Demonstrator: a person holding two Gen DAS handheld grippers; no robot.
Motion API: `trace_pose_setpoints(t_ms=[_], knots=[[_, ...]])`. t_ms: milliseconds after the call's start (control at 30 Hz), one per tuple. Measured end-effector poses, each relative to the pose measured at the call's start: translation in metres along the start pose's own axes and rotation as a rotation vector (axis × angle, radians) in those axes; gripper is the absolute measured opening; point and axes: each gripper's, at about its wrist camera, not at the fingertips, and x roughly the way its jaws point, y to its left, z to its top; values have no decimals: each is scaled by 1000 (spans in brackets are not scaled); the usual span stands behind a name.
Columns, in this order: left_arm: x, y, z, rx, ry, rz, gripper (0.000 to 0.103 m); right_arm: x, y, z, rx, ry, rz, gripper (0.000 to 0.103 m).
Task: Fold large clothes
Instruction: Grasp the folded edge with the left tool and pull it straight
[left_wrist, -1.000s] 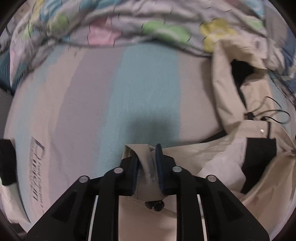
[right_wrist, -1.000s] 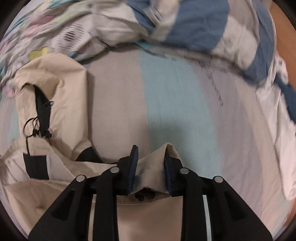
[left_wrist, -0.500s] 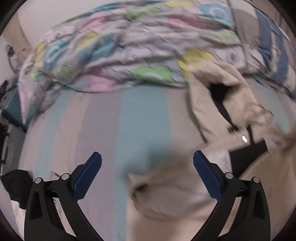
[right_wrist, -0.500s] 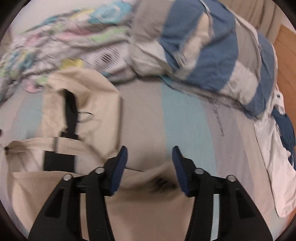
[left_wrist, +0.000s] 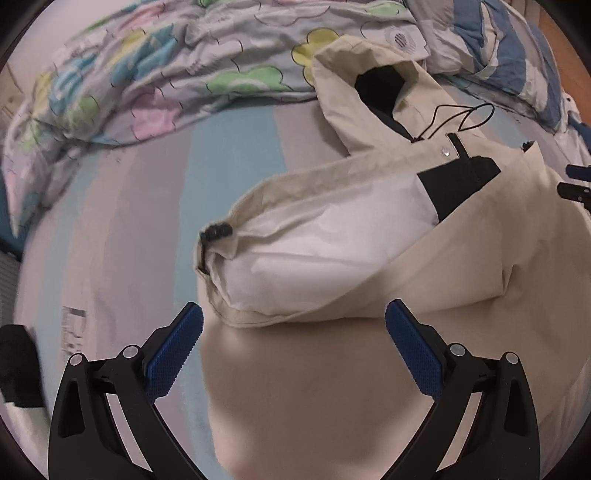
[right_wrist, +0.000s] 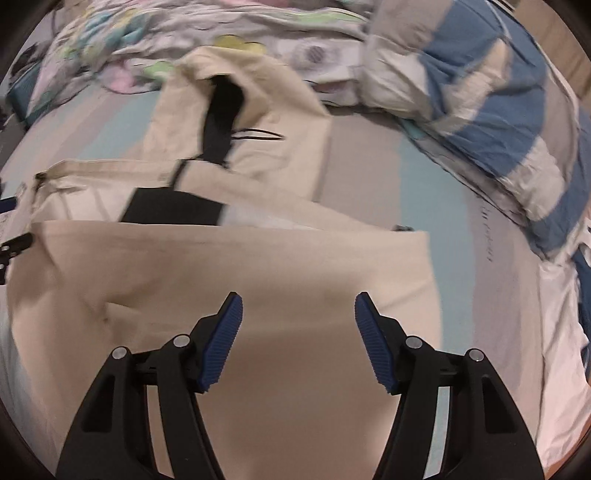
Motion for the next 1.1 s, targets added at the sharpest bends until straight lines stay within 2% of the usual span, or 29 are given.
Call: trace_pose_setpoints(t_ms=[133, 267, 367, 400, 433, 467, 533, 567, 633, 700, 867, 967, 1100], knots=[[11, 9, 4, 7, -4, -82, 97, 5, 19, 3, 17, 3, 60, 60], [24, -2, 6, 115, 35, -210, 97, 13, 33, 7, 9, 12, 81, 60], [40, -9, 2, 178, 91, -209, 92, 17, 38, 11, 10, 11, 85, 60], [42, -9, 2, 185, 92, -203, 85, 19, 39, 13, 13, 12, 90, 60], [44, -8, 2, 187, 95, -192, 68, 21, 40, 15, 12, 11, 90, 60], [47, -7, 3, 184, 104, -196, 58, 22, 41, 17, 11, 11, 88, 60], [50, -6, 4, 186, 112, -152, 29, 26, 43, 19, 9, 14, 82, 60], [51, -6, 5, 184, 110, -147, 24, 28, 43, 19, 13, 17, 77, 60], [52, -6, 4, 188, 105, -137, 6, 31, 42, 18, 16, 20, 68, 60], [49, -6, 6, 188, 89, -123, 2, 33, 36, 16, 28, 19, 32, 60], [44, 2, 19, 148, 96, -114, 2, 42, 3, 8, 83, 41, -47, 60], [30, 4, 40, 152, 59, -97, 2, 52, -21, 6, 127, 71, -70, 60], [22, 5, 69, 183, 30, -72, 2, 56, -37, 11, 144, 64, -101, 60]])
